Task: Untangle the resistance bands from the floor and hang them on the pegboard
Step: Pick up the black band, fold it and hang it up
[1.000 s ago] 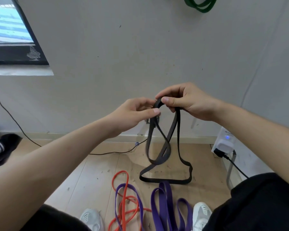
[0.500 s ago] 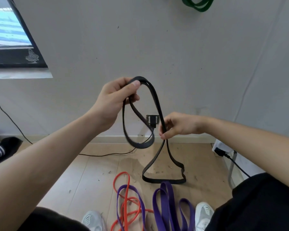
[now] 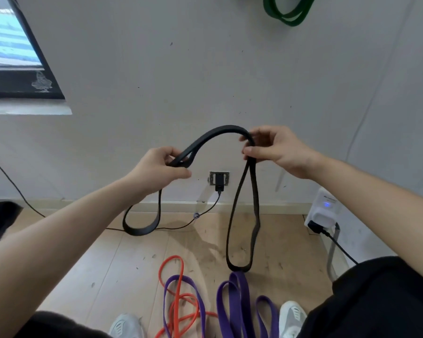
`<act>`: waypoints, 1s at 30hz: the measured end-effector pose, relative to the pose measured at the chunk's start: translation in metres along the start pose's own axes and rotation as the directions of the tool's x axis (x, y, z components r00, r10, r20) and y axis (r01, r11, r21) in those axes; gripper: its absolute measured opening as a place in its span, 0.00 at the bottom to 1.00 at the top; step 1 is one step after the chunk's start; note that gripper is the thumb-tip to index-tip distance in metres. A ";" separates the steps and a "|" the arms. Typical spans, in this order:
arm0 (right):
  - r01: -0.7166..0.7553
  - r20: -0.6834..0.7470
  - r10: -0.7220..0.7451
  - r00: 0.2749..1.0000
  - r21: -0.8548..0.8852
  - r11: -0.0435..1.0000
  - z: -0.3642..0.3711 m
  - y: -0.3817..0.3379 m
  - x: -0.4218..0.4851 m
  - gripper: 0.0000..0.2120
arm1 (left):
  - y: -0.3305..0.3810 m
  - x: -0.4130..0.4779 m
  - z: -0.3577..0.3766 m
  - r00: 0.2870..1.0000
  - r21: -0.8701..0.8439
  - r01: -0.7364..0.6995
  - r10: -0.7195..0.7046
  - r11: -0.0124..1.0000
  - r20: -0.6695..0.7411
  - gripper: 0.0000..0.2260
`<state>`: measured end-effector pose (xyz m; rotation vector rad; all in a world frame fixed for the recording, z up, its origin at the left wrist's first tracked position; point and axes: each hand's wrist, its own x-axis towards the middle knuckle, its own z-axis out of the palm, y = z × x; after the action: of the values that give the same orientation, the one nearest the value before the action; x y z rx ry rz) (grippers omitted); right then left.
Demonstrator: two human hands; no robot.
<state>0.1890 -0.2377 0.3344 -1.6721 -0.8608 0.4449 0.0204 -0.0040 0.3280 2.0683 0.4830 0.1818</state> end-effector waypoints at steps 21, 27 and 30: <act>0.291 0.026 -0.299 0.954 -0.316 0.903 0.030 -0.037 -0.007 0.13 | 0.032 -0.009 0.034 0.941 -0.328 -0.321 0.339 0.888 -0.002 0.06; 0.132 0.215 -0.043 0.976 -0.420 0.898 0.028 -0.028 -0.007 0.15 | 0.034 -0.012 0.032 0.932 -0.332 -0.361 0.351 0.872 -0.092 0.02; 0.110 0.224 -0.015 0.974 -0.416 0.903 0.027 -0.027 -0.008 0.11 | 0.032 -0.012 0.030 0.934 -0.345 -0.356 0.344 0.869 -0.098 0.02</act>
<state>0.1563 -0.2233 0.3511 -2.0137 -1.2389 0.4183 0.0271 -0.0469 0.3403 1.7757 0.0751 0.4858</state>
